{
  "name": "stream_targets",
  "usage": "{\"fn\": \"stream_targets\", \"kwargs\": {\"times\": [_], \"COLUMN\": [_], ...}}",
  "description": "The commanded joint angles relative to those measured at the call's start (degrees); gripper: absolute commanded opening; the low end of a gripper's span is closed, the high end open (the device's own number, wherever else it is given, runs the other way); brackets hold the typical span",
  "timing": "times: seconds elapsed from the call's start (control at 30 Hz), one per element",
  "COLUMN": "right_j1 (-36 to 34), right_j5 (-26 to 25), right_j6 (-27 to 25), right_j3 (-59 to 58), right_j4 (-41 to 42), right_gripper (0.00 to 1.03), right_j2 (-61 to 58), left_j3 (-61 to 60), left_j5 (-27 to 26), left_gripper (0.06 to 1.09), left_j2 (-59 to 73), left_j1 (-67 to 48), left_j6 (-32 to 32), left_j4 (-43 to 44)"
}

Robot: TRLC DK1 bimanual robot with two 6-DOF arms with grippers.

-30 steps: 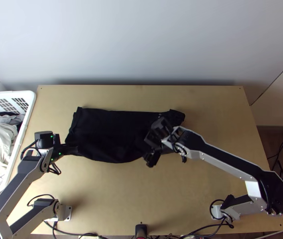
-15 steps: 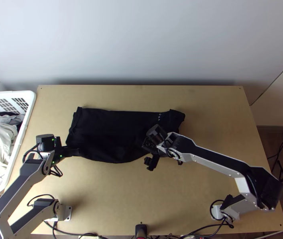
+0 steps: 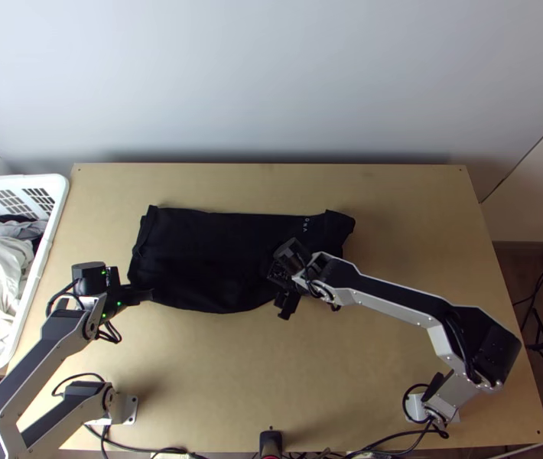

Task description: Fold the t-shirt

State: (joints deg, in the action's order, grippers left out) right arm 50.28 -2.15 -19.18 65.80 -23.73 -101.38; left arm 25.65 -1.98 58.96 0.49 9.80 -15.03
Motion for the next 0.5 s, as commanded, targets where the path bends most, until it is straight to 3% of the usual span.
{"fn": "stream_targets", "kwargs": {"times": [0.0,0.27,0.3,0.47], "right_j1": [-0.9,-1.7,-1.9,-2.9], "right_j5": [-2.2,-3.0,-3.0,-3.0], "right_j6": [-0.2,0.0,0.0,0.4], "right_j3": [1.5,2.5,2.4,1.3], "right_j4": [1.8,1.8,1.8,0.9], "right_gripper": [0.6,0.06,0.03,0.03], "right_j2": [-2.1,-1.2,-0.8,1.4], "left_j3": [-0.2,0.1,0.1,0.5], "left_j5": [-0.6,-0.6,-0.6,-1.3], "left_gripper": [0.09,0.09,0.09,0.09], "left_j2": [0.1,0.2,0.2,0.5], "left_j1": [-0.1,-0.1,-0.1,-0.1], "left_j6": [-0.3,-0.5,-0.5,-0.4], "left_j4": [0.7,0.9,0.9,1.0]}}
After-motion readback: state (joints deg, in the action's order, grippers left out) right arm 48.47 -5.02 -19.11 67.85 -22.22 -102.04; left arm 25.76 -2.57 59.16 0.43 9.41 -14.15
